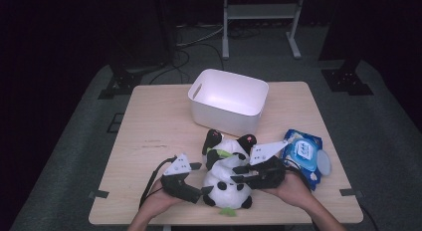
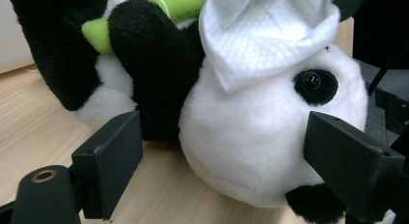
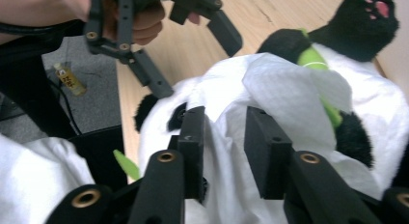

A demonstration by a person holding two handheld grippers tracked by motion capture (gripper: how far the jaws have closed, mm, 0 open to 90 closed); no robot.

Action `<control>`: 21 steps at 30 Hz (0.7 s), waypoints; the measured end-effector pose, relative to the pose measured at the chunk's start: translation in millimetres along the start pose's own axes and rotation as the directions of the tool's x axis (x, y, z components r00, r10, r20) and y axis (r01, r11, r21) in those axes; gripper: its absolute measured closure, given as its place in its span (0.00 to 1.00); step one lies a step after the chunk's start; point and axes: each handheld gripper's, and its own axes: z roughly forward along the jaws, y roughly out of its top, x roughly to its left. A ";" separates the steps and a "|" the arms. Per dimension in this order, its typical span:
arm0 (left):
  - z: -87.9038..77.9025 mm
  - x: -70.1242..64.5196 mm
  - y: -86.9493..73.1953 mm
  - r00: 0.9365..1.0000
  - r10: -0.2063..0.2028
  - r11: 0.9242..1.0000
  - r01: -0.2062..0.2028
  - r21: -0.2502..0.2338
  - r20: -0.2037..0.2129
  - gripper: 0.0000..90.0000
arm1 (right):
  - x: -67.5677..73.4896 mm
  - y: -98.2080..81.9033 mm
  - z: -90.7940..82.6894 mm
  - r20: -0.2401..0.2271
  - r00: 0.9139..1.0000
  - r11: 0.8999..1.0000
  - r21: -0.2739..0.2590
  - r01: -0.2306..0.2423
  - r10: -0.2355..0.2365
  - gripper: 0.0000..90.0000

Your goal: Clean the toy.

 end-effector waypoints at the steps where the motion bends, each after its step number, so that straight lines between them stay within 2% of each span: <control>1: 0.1 0.1 0.0 1.000 0.000 1.000 0.000 -0.002 0.000 0.14 | -1.3 0.2 0.4 0.004 1.000 1.000 -0.001 -0.002 0.002 0.72; 3: 0.5 0.1 -0.1 1.000 -0.004 1.000 0.004 -0.005 0.000 0.14 | -4.0 1.3 2.2 0.024 1.000 1.000 0.005 0.002 -0.003 0.64; 5: 0.7 0.1 0.0 1.000 -0.002 1.000 0.002 -0.004 -0.001 0.14 | -6.8 2.8 4.6 0.040 0.999 1.000 0.017 0.004 -0.005 0.61; 8: 1.2 0.4 -0.2 1.000 -0.003 1.000 0.003 -0.002 0.000 0.14 | -12.4 5.3 10.6 0.021 1.000 0.999 0.030 -0.011 0.010 0.58; 11: 1.3 0.6 -0.8 1.000 0.001 1.000 -0.001 0.003 0.003 0.14 | -15.3 7.0 17.1 -0.016 0.999 0.999 0.029 -0.037 0.038 0.59; 13: 1.2 0.6 -0.8 1.000 0.004 1.000 -0.004 0.004 0.005 0.14 | -15.2 7.8 21.8 -0.034 0.998 0.998 0.034 -0.047 0.048 0.64; 18: -1.2 0.7 -0.8 1.000 0.008 1.000 -0.008 0.003 0.008 0.14 | -10.5 10.7 25.7 -0.040 0.999 1.000 0.016 -0.025 0.026 0.91; 21: -2.2 1.0 -0.9 1.000 0.011 1.000 -0.011 0.003 0.006 0.14 | -8.4 13.8 20.4 -0.042 0.999 1.000 -0.004 -0.015 0.015 0.96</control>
